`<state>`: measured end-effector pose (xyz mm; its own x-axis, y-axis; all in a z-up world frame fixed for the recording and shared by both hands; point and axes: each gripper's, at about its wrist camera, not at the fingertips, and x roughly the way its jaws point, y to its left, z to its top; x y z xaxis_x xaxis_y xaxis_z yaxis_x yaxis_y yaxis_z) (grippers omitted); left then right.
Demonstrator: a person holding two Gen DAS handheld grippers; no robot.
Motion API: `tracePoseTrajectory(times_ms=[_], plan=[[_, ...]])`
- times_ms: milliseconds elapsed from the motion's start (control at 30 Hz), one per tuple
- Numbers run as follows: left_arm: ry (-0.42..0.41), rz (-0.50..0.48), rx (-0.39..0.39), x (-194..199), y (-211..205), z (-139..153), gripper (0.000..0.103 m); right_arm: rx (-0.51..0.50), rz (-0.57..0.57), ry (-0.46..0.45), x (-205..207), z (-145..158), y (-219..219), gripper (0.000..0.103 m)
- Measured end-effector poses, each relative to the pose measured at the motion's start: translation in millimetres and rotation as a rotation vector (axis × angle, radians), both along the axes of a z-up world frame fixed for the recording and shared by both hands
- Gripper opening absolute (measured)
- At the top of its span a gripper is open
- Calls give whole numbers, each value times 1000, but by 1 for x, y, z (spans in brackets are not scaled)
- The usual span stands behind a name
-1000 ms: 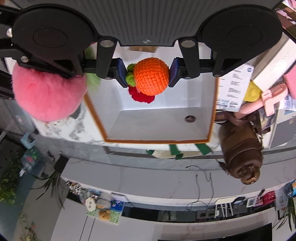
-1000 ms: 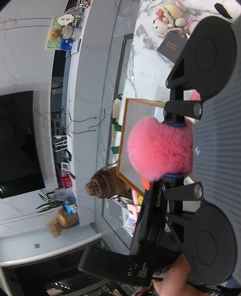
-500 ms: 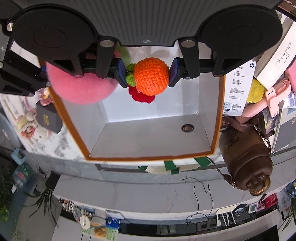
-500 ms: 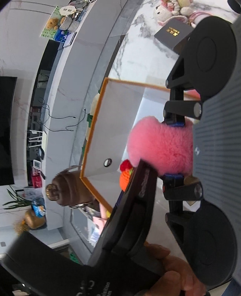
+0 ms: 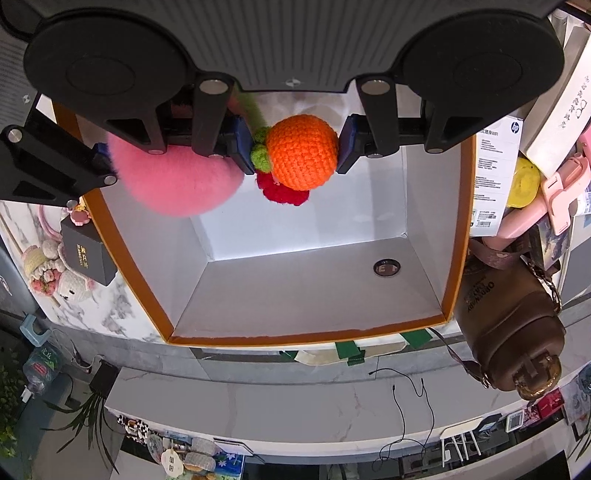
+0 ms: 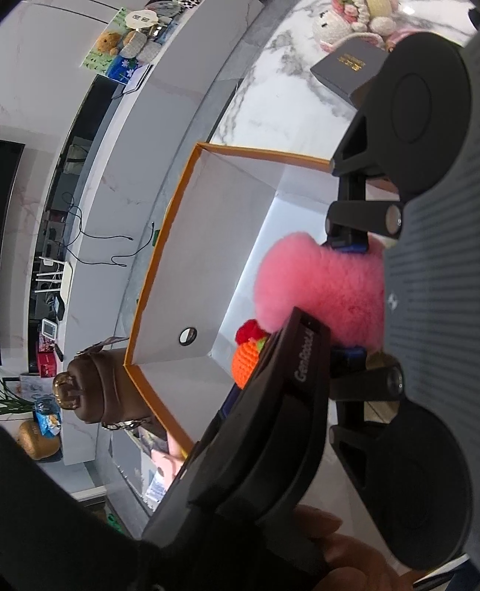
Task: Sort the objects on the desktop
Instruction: 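Open both grippers to release the fruit and fur ball into the storage box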
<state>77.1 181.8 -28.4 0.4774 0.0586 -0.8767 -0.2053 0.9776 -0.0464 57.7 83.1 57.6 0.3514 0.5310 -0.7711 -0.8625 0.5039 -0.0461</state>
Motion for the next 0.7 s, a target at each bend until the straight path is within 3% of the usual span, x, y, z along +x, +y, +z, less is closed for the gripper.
tracePoseTrajectory(times_ms=[567, 700], plan=[[65, 16, 23, 2, 4, -13, 54, -53, 42, -19, -4, -6, 5, 45], [81, 29, 28, 3, 4, -15, 56, -55, 40, -19, -2, -7, 5, 50]])
